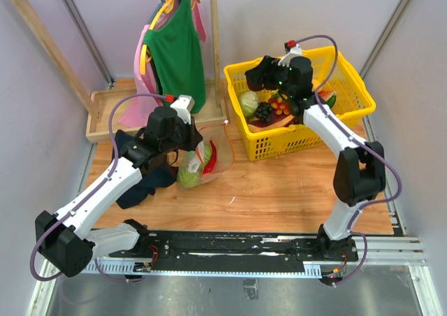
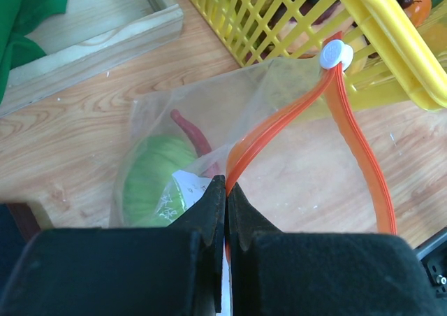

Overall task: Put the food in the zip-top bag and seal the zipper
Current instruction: Pick up the fake vegetable from the bin, then place the fake vegetable in the zipper food storage bag.

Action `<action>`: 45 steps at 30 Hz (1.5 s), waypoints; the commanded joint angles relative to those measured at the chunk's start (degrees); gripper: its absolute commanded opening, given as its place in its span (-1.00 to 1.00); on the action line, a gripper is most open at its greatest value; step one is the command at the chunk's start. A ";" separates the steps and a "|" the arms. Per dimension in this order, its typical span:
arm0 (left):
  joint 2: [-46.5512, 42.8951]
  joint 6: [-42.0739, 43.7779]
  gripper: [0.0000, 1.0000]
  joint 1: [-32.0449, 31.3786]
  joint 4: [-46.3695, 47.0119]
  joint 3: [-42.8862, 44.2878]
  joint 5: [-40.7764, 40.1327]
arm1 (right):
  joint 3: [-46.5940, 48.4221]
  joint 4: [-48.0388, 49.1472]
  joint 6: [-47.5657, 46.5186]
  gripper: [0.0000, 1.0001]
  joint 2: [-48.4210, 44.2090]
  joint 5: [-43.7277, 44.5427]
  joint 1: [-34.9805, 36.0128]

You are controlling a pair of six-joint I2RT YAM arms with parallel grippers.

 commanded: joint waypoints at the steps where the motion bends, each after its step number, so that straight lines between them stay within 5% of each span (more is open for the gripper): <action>1: -1.38 -0.13 -0.99 0.24 2.05 -0.50 1.50 | -3.28 -1.51 -5.78 0.27 -7.96 0.90 -0.52; 10: -1.77 -0.64 -0.99 0.24 2.34 -0.75 2.97 | -10.44 -9.21 -13.26 0.25 -22.46 3.48 2.78; 21: -2.28 -1.04 -0.99 0.24 2.42 -0.76 4.66 | -16.69 -18.45 -23.08 0.25 -35.85 6.77 15.92; 35: -2.65 -1.39 -0.99 0.24 2.58 -0.78 6.71 | -24.22 -5.10 -32.14 0.25 -32.47 12.01 34.92; 45: -3.48 -1.48 -0.99 0.20 2.69 -0.85 7.09 | -28.97 3.51 -33.09 0.30 -26.33 13.36 36.45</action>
